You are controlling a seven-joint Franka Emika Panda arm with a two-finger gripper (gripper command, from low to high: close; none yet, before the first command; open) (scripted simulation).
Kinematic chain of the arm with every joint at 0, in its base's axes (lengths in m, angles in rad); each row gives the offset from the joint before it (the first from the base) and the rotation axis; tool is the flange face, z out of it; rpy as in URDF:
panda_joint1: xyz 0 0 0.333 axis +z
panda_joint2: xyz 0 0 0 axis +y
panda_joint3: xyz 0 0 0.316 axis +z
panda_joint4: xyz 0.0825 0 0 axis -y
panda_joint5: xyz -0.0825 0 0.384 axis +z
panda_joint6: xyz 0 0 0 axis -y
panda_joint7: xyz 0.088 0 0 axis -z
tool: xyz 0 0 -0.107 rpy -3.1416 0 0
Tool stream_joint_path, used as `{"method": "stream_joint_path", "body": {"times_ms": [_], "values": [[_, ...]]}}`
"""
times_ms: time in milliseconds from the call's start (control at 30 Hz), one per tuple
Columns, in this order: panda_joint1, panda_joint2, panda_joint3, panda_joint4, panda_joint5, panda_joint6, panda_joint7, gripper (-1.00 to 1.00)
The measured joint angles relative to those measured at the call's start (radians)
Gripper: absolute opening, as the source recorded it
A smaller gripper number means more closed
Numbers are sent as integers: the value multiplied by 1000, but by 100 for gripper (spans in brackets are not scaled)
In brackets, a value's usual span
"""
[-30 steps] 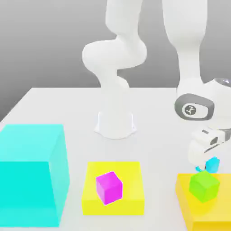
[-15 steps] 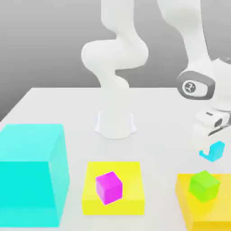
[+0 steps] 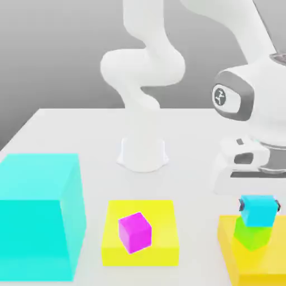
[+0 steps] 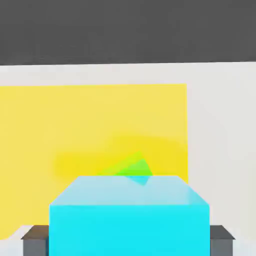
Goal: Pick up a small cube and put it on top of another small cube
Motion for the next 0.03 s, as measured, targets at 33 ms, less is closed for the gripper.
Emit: {"method": "stream_joint_path", "body": {"times_ms": [33], "values": [[0, 0, 0, 0, 0, 0, 0, 100]]}}
